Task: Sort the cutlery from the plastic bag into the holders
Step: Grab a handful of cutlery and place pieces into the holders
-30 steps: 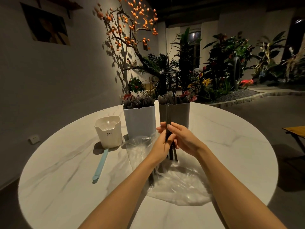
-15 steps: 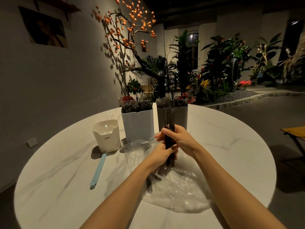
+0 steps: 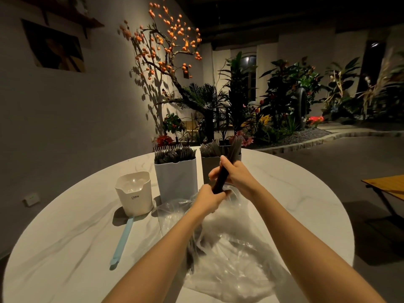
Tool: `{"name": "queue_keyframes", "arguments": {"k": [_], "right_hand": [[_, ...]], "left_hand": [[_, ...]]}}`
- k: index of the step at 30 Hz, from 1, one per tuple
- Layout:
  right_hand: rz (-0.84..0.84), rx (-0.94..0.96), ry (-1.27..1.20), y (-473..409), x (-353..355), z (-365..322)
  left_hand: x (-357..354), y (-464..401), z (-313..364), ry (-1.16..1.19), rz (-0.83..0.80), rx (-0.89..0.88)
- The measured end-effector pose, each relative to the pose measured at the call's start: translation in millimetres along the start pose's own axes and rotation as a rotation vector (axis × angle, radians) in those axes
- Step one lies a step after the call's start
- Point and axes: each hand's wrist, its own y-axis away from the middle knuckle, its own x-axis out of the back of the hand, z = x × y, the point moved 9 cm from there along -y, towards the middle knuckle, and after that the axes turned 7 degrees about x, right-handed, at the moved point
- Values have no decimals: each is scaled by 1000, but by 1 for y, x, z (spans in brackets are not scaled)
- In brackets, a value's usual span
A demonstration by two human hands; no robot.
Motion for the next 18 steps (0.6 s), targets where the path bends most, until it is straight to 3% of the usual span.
{"name": "queue_keyframes", "arguments": {"k": [3,7,10,18], "right_hand": [[56,-38,-86,-8,10,-2],[82,-96,104,-15,24,-3],[152,-94,64,-17,37,-6],[626,13,-147,-22,88,-17]], "left_hand": [[6,-6,14,-38,30,-24],[8,-8,36,-121,9,-59],[14,-11,53,-236,68,-131],[39,-20,76,-276,292,-229]]}}
